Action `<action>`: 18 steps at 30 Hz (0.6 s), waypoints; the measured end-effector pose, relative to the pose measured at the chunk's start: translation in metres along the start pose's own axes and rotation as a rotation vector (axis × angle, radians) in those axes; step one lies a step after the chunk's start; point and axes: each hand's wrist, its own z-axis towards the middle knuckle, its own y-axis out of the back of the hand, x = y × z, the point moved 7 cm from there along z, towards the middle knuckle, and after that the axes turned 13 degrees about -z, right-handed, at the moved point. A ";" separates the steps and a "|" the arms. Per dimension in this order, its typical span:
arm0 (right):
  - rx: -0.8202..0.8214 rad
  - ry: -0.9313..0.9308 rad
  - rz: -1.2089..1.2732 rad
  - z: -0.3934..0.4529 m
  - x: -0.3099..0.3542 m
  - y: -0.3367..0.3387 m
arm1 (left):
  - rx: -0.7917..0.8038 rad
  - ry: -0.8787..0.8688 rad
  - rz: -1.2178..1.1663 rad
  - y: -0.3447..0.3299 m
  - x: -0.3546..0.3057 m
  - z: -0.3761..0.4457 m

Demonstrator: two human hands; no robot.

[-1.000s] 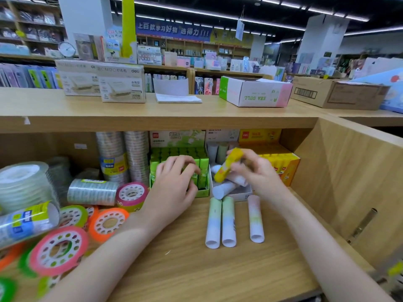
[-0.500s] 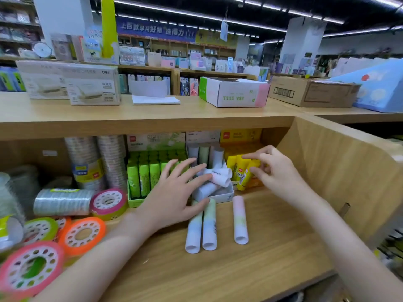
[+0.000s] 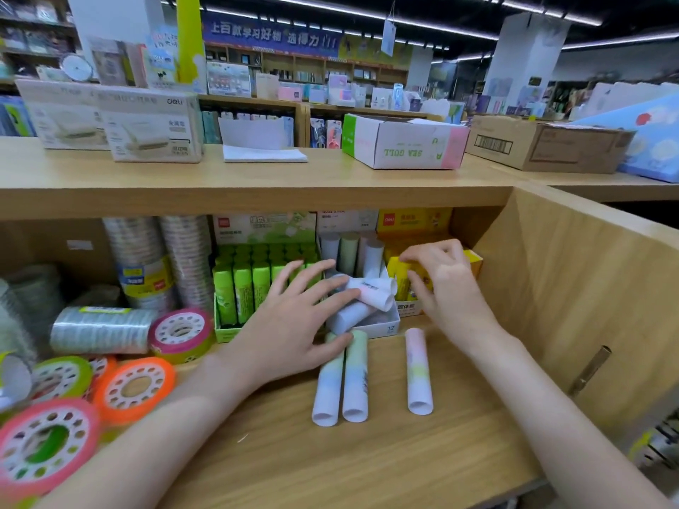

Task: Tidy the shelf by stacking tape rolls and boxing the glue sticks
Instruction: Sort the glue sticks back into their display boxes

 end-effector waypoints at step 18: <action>0.076 0.056 -0.016 -0.032 0.027 -0.008 | -0.124 -0.013 -0.025 0.008 0.004 0.000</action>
